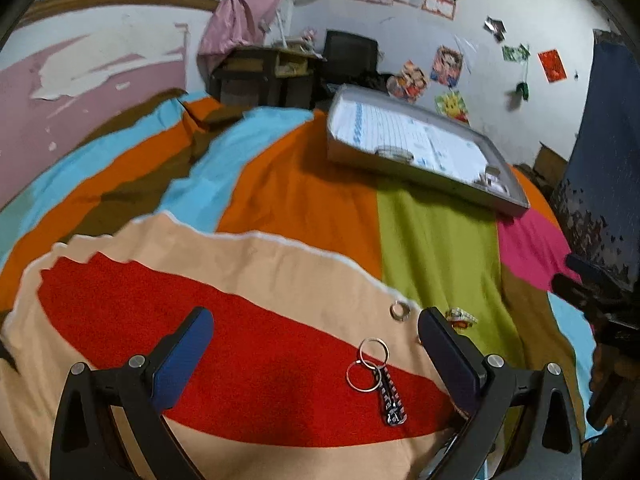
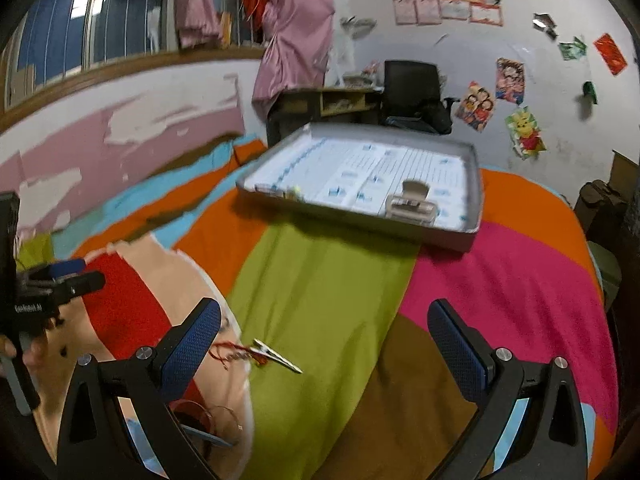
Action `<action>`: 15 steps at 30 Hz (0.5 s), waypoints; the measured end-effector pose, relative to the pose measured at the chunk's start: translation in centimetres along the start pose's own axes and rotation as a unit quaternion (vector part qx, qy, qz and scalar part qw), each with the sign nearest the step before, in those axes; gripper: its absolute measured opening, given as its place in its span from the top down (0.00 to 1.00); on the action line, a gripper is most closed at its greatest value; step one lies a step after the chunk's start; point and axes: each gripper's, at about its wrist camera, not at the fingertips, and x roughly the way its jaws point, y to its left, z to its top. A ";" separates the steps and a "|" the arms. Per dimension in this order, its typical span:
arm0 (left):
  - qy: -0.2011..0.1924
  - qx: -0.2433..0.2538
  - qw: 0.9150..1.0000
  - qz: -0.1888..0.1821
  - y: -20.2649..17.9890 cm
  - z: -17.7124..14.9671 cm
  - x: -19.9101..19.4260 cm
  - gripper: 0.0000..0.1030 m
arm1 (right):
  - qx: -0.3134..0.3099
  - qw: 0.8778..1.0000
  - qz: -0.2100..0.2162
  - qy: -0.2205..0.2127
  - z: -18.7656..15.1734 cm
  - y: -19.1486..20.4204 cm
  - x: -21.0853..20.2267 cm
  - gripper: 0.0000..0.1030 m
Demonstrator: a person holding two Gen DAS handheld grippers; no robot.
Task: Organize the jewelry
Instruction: 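Grasp a silver ring with the left tool while the right grasps the silver hair pin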
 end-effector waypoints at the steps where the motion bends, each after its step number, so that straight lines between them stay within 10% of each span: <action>1: 0.007 0.005 1.000 -0.005 -0.1 -0.1 0.5 0.00 | -0.003 1.000 0.004 0.009 -0.4 -0.1 0.7 0.01; 6: 0.053 0.037 0.997 -0.037 -0.8 -0.8 3.0 0.18 | 0.009 0.997 0.031 0.072 -2.1 -0.6 3.9 0.06; 8: 0.078 0.035 0.995 -0.054 -0.7 -1.1 4.1 0.25 | 0.007 0.995 0.036 0.096 -2.8 -0.6 5.1 0.25; 15: 0.152 -0.006 0.982 -0.110 0.1 -2.1 6.1 0.62 | -0.021 0.987 0.060 0.146 -4.2 0.3 7.8 0.46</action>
